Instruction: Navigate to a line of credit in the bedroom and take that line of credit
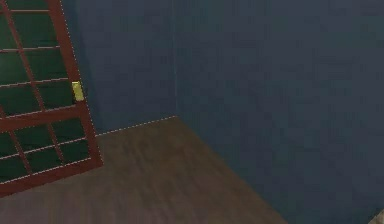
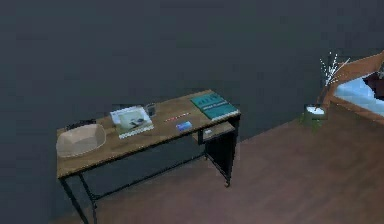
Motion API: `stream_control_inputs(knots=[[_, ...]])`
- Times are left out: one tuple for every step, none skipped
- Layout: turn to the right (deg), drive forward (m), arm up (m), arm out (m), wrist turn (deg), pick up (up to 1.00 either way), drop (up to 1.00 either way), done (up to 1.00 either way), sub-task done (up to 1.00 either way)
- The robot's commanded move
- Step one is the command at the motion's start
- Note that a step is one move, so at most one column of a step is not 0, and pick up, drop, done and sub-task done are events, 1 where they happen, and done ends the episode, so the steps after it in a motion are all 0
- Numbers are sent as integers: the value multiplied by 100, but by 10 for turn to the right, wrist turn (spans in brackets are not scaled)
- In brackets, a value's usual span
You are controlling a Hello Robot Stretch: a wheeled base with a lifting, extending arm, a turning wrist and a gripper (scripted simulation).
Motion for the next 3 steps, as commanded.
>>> stream_control_inputs(knots=[[450, 0, 0, 0, 0, 0, 0, 0, 0], [150, 0, 0, 0, 0, 0, 0, 0, 0], [0, 50, 0, 0, 0, 0, 0, 0, 0]])
